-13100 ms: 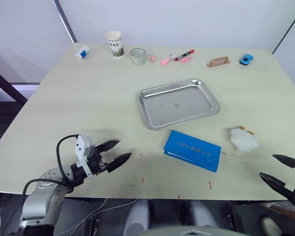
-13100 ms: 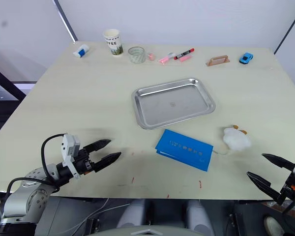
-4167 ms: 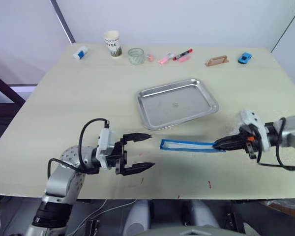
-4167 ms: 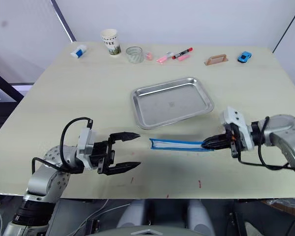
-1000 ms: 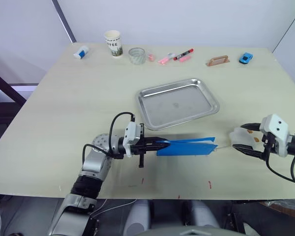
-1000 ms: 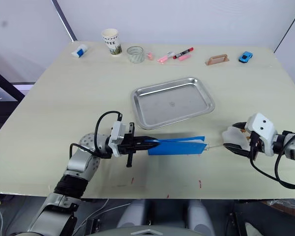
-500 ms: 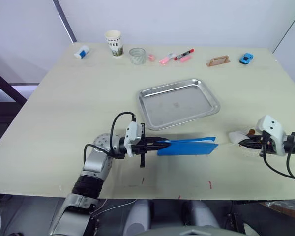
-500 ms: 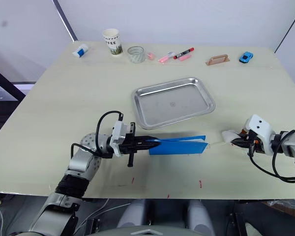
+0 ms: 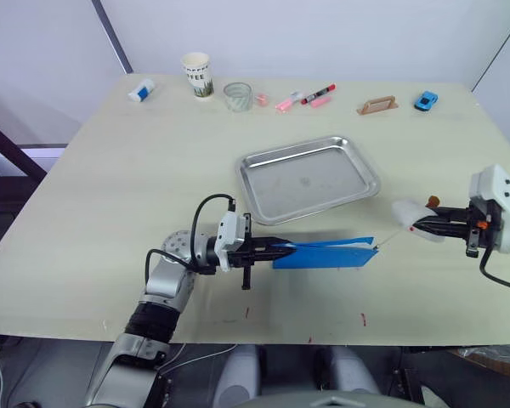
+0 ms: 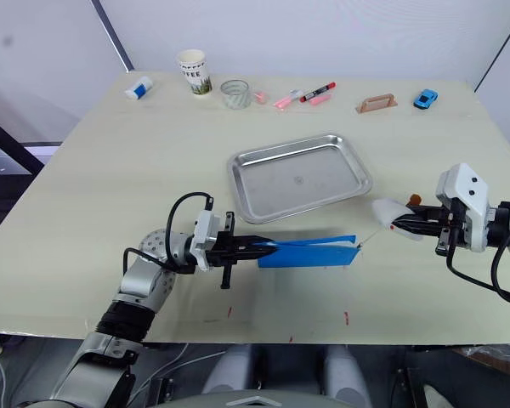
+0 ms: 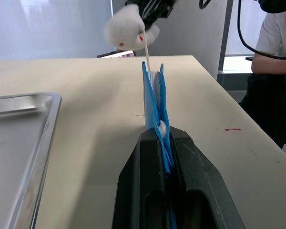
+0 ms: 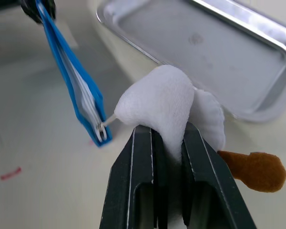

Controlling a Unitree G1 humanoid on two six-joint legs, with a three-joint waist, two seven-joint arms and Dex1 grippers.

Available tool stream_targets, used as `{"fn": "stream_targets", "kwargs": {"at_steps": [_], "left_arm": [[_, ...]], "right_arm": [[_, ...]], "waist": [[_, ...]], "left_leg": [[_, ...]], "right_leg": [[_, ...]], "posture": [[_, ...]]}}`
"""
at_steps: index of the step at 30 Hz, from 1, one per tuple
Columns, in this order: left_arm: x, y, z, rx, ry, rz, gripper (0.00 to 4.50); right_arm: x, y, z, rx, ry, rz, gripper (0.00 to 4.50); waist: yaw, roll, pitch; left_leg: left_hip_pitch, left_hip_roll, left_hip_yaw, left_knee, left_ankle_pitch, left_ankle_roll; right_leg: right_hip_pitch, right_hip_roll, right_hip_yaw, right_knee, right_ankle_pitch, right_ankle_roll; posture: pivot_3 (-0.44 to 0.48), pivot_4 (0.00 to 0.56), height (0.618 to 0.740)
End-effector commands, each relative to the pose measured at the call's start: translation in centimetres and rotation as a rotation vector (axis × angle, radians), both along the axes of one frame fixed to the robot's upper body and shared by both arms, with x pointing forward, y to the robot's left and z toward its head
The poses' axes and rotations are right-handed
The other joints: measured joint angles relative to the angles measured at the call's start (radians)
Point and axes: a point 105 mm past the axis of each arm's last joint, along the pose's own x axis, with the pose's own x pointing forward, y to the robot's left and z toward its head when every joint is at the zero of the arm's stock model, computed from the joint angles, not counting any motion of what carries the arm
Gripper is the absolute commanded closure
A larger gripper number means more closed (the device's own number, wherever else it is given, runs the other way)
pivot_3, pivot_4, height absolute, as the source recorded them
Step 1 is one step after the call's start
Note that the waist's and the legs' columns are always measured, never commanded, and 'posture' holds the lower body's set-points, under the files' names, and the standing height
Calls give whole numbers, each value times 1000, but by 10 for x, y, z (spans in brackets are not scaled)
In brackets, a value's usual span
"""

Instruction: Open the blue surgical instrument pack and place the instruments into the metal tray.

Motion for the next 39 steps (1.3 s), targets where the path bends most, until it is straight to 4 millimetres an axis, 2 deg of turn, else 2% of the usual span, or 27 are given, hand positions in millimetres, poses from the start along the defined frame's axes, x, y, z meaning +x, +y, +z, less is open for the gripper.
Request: {"fn": "stream_targets", "kwargs": {"at_steps": [1,5,9,15,19,23,31,39], "left_arm": [[1,2,-4,27,3,-3,4500],[1,1,-4,29,1,-4,4500],[2,0,-4,30,-2,-4,4500],[4,-2,-5,31,-6,-4,4500],[5,-2,-4,29,-10,-2,4500],[5,-2,-4,30,-11,-1,4500],[4,-3,-4,33,-14,0,4500],[4,-4,-3,35,-17,-1,4500]], "right_arm": [[-4,9,36,23,-100,41,4499],[-5,26,52,76,-126,98,4499],[-6,48,60,120,-144,169,4499],[-4,85,54,161,-138,266,4499],[-3,103,38,141,-114,309,4499],[-3,114,27,126,-107,334,4499],[3,140,25,179,-121,366,4499],[6,156,20,210,-125,371,4499]], "waist": [[0,0,0],[0,0,0],[0,0,0],[1,0,0],[0,0,0],[0,0,0],[0,0,0],[-1,0,0]], "left_leg": [[0,0,0,0,0,0],[0,0,0,0,0,0],[0,0,-1,0,0,0],[0,0,-1,0,0,0],[-1,0,-1,0,0,0],[-1,0,-1,0,0,0],[-1,-1,-2,0,0,0],[-1,-1,-2,0,0,0]], "right_leg": [[0,0,0,0,0,0],[0,0,0,0,0,0],[0,0,0,0,0,0],[-1,0,0,0,0,0],[-1,0,0,0,0,0],[-1,0,0,0,0,0],[-1,0,0,0,0,0],[-1,0,0,1,0,0]], "posture": [[0,150,740],[0,150,740],[0,150,740],[0,150,740],[0,150,740],[0,150,740],[0,150,740],[0,150,740]]}}
